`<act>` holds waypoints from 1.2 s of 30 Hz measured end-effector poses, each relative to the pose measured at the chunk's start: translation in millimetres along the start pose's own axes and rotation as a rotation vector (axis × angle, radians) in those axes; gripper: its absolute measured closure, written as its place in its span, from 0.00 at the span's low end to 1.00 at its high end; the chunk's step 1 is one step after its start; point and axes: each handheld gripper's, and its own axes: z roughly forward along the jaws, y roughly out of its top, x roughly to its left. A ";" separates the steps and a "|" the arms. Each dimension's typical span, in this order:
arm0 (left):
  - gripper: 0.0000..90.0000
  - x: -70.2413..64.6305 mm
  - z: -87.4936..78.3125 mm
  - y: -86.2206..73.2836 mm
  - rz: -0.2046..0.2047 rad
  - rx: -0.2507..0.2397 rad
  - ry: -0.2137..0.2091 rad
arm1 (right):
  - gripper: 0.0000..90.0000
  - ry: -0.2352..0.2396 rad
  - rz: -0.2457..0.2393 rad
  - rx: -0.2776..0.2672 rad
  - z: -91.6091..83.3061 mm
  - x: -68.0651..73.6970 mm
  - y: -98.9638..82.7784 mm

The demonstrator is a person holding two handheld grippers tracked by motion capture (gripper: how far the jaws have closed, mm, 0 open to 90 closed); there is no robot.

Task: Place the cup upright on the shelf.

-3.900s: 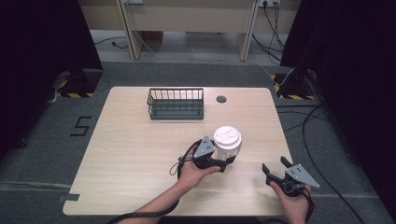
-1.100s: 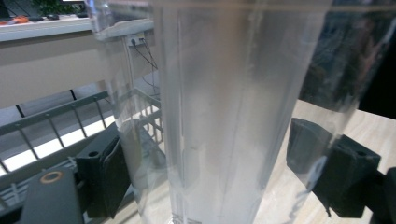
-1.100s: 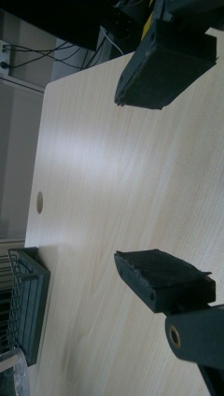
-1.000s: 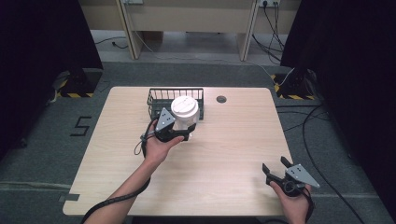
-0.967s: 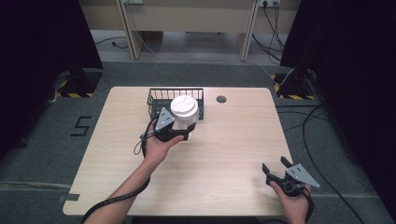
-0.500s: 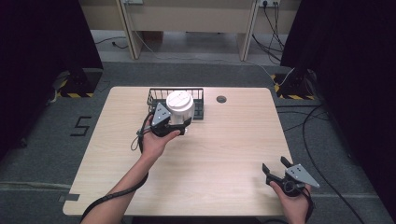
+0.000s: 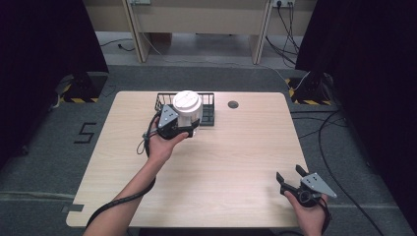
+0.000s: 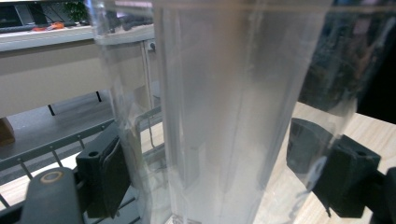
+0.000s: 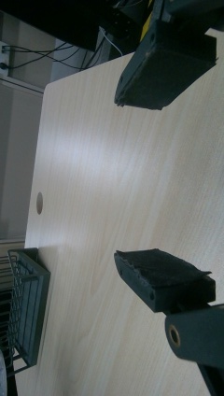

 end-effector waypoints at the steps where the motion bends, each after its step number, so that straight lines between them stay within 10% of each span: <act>1: 0.19 2.1 0.5 1.1 -0.002 0.000 0.004 | 0.23 0.001 0.002 -0.001 0.0 -0.1 0.0; 36: 0.19 31.0 14.1 29.6 -0.014 -0.023 0.080 | 0.23 0.007 0.011 -0.001 0.0 -0.6 -0.1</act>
